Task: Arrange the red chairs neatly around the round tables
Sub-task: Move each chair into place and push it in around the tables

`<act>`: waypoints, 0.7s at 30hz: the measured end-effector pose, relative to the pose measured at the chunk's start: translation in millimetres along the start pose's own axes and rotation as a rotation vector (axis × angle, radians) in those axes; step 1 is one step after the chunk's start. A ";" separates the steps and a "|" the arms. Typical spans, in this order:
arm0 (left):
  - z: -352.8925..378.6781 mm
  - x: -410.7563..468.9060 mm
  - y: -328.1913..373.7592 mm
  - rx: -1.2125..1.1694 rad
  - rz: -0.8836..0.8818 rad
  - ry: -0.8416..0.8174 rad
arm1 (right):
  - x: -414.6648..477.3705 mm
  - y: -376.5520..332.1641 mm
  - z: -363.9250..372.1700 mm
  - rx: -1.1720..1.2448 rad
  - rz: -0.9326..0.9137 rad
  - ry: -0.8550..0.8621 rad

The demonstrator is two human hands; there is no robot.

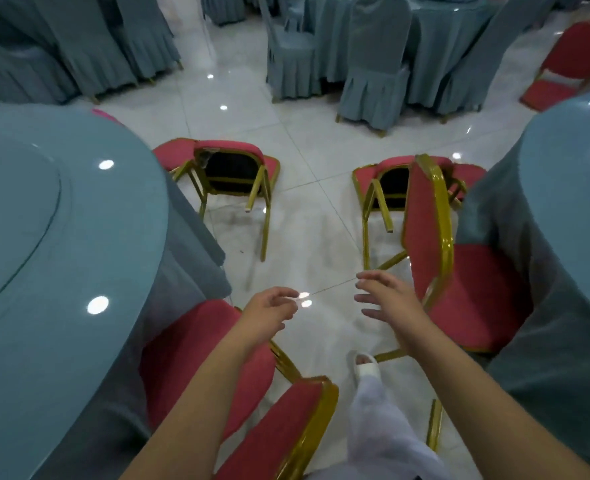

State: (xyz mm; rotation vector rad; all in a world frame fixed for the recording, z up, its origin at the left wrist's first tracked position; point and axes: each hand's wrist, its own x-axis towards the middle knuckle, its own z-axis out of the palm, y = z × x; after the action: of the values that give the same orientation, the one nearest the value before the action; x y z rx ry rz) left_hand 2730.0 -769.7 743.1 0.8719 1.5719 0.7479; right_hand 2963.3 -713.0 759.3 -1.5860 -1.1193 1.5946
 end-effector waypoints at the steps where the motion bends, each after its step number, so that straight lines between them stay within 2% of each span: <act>1: 1.3 15.1 4.7 -0.018 -0.016 0.041 | 22.3 -7.5 -0.7 -0.004 0.002 -0.035; 4: 12.3 57.1 23.8 -0.057 -0.074 0.160 | 82.0 -32.6 -8.9 -0.047 0.007 -0.150; 7: 32.2 95.9 46.2 -0.066 -0.154 0.209 | 131.8 -59.8 -25.8 -0.083 0.020 -0.196; 13: 65.1 173.7 97.4 -0.048 -0.185 0.211 | 205.3 -104.2 -59.2 -0.182 -0.008 -0.290; 21: 97.6 233.4 144.4 0.001 -0.210 0.176 | 252.5 -121.2 -84.6 -0.155 0.014 -0.273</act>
State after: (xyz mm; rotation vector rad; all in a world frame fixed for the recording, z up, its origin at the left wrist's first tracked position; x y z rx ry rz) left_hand 2824.3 -494.6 728.0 0.6427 1.7881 0.6866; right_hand 3008.3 -423.9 756.3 -1.5042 -1.4077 1.8117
